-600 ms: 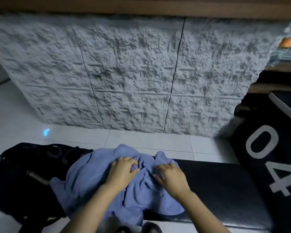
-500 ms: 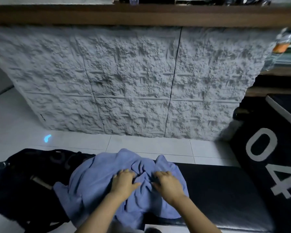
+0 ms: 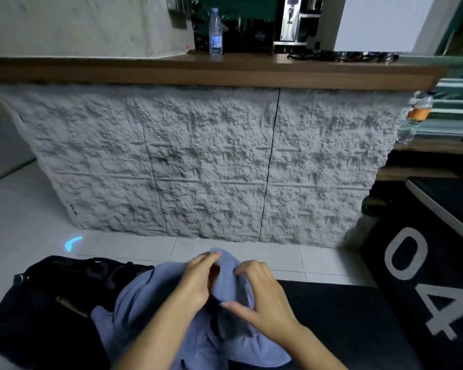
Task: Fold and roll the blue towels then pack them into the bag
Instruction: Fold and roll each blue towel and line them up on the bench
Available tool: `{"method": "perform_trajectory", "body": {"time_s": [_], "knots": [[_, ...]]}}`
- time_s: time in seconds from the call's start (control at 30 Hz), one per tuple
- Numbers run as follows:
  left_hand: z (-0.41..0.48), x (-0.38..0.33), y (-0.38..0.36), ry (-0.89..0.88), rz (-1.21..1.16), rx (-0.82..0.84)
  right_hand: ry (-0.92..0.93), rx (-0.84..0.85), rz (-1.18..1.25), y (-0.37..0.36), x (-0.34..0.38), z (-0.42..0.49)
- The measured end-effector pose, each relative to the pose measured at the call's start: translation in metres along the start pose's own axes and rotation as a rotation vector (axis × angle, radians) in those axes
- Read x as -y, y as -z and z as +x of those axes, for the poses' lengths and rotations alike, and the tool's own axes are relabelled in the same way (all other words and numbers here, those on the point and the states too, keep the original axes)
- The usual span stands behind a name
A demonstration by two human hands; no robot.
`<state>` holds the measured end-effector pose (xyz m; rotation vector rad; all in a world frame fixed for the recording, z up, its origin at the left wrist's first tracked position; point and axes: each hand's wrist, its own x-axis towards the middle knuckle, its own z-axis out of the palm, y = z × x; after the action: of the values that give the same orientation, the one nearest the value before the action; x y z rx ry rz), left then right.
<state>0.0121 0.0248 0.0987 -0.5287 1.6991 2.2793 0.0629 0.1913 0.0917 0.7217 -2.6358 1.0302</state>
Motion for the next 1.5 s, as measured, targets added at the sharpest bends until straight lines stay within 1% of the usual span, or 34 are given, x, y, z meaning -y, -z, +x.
{"method": "perform_trajectory", "body": {"time_s": [0.07, 0.1, 0.17, 0.2, 0.27, 0.3, 0.37, 0.43, 0.47, 0.53, 0.6, 0.73, 0.77, 0.87, 0.93, 1.0, 1.07, 1.17, 1.2, 1.27, 1.33, 1.4, 1.5], "knots": [[-0.007, -0.017, -0.014, -0.006, -0.122, -0.026, 0.043, -0.043, -0.042, 0.006, 0.008, 0.006], [-0.012, -0.026, -0.020, -0.009, -0.204, -0.041, 0.029, -0.089, 0.010, 0.010, 0.009, 0.012], [-0.022, -0.038, -0.028, -0.027, -0.325, -0.029, -0.065, -0.202, 0.232, 0.020, 0.011, 0.024], [-0.028, -0.044, -0.030, -0.045, -0.355, 0.011, -0.142, -0.240, 0.342, 0.026, 0.011, 0.032], [-0.039, -0.050, -0.031, -0.143, -0.356, 0.133, -0.265, -0.248, 0.497, 0.041, 0.013, 0.046], [-0.045, -0.051, -0.032, -0.196, -0.295, 0.188, -0.291, -0.242, 0.534, 0.047, 0.015, 0.052], [-0.058, -0.052, -0.036, -0.325, -0.050, 0.255, -0.281, -0.219, 0.545, 0.062, 0.024, 0.061], [-0.061, -0.052, -0.042, -0.451, 0.250, 0.231, -0.222, -0.199, 0.484, 0.073, 0.031, 0.069], [-0.062, -0.054, -0.043, -0.508, 0.346, 0.167, -0.197, -0.192, 0.441, 0.080, 0.036, 0.071], [-0.061, -0.062, -0.042, -0.580, 0.416, 0.015, -0.148, -0.177, 0.378, 0.091, 0.040, 0.075], [-0.063, -0.075, -0.043, -0.644, 0.465, -0.062, -0.143, -0.177, 0.349, 0.102, 0.040, 0.076], [-0.084, -0.105, -0.057, -0.850, 0.727, -0.081, -0.133, -0.198, 0.285, 0.123, 0.035, 0.074], [-0.089, -0.113, -0.060, -0.910, 0.783, -0.088, -0.142, -0.204, 0.300, 0.127, 0.032, 0.072], [-0.098, -0.134, -0.059, -1.006, 0.841, -0.078, -0.220, -0.244, 0.384, 0.140, 0.018, 0.064], [-0.098, -0.146, -0.053, -0.988, 0.789, -0.066, -0.267, -0.298, 0.420, 0.148, 0.006, 0.055], [-0.101, -0.158, -0.046, -0.925, 0.687, -0.045, -0.305, -0.329, 0.454, 0.154, -0.004, 0.046], [-0.107, -0.171, -0.040, -0.831, 0.509, -0.034, -0.328, -0.314, 0.479, 0.161, -0.011, 0.036], [-0.119, -0.190, -0.024, -0.680, 0.156, -0.098, -0.306, -0.250, 0.558, 0.174, -0.009, 0.018], [-0.120, -0.193, -0.017, -0.644, 0.081, -0.122, -0.296, -0.244, 0.593, 0.180, -0.006, 0.013], [-0.122, -0.195, -0.009, -0.616, 0.060, -0.152, -0.260, -0.228, 0.681, 0.188, 0.010, 0.008], [-0.130, -0.188, -0.015, -0.603, 0.102, -0.117, -0.203, -0.170, 0.735, 0.192, 0.036, 0.014], [-0.141, -0.175, -0.035, -0.581, 0.184, -0.038, -0.156, -0.107, 0.710, 0.189, 0.065, 0.027], [-0.166, -0.151, -0.065, -0.548, 0.249, 0.168, -0.058, -0.051, 0.699, 0.180, 0.101, 0.044]]}}
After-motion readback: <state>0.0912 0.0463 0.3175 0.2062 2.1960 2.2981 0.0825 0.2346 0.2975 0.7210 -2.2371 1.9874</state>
